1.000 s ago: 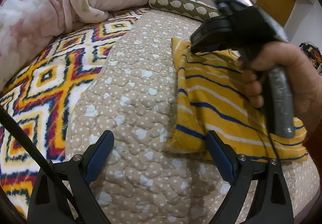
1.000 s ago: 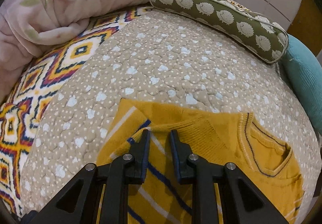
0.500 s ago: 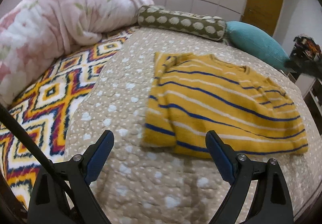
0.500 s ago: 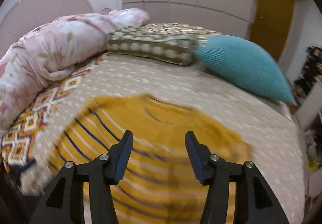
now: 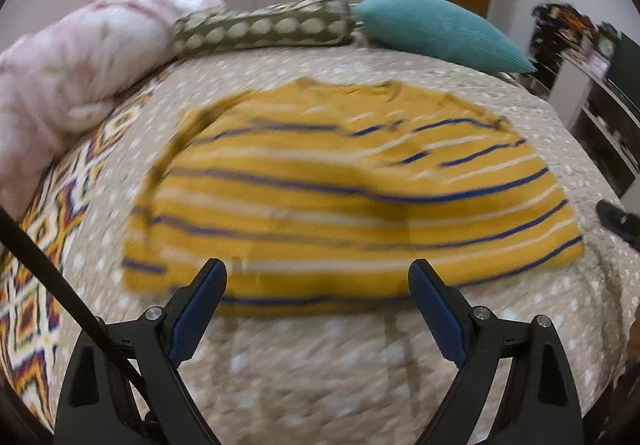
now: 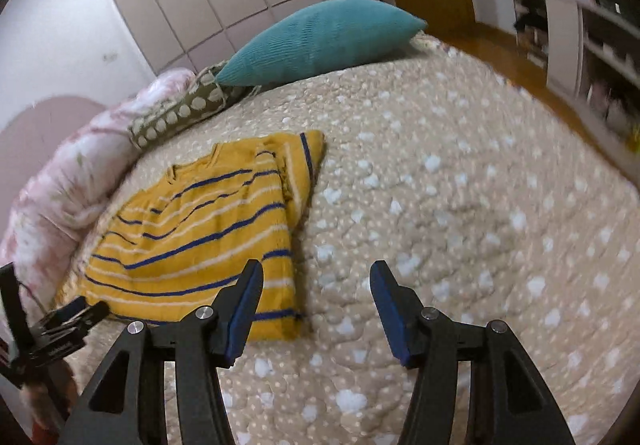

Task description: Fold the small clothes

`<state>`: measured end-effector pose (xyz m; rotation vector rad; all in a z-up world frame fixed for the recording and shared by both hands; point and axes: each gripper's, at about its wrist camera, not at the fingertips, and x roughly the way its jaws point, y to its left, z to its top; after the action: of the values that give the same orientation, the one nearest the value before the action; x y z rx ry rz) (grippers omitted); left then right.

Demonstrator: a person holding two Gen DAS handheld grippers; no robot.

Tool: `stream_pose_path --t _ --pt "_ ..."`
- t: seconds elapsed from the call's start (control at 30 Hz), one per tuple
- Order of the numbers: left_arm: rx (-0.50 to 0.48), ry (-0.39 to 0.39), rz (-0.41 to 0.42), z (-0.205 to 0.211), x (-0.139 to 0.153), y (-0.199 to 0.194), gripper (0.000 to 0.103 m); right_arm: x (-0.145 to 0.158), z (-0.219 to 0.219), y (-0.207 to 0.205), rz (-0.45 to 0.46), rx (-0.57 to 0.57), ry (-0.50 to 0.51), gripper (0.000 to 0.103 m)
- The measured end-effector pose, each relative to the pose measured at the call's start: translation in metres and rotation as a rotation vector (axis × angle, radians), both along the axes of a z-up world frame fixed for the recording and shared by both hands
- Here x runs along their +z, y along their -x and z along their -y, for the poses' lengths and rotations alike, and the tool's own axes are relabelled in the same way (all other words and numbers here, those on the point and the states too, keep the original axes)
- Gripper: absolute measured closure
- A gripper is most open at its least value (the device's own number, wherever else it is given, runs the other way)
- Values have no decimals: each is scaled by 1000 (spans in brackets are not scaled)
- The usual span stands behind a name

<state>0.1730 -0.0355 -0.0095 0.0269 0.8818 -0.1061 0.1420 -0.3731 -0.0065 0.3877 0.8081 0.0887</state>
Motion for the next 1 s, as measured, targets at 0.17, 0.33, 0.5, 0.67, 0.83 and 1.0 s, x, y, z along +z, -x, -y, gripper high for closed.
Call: stream_pose_path --t 0.17,0.33,0.5,0.67,0.83,1.0 --pt "-43 -74 55 43 12 -32 12 -16 6 3 12 11 -81 42" --pt "8 -107 -25 54 -2 -87 12 -29 4 2 21 20 -144 42" --pt "28 -139 -89 57 -28 -109 8 -38 5 -2 12 30 -184 42" --pt "22 -145 -84 58 -22 -106 8 -45 9 -5 12 29 -229 40" --pt "29 -113 -35 47 -4 -77 8 -44 3 -12 11 45 -236 39" --pt "12 -122 -20 40 -3 -38 8 -46 -9 -22 2 61 -248 37"
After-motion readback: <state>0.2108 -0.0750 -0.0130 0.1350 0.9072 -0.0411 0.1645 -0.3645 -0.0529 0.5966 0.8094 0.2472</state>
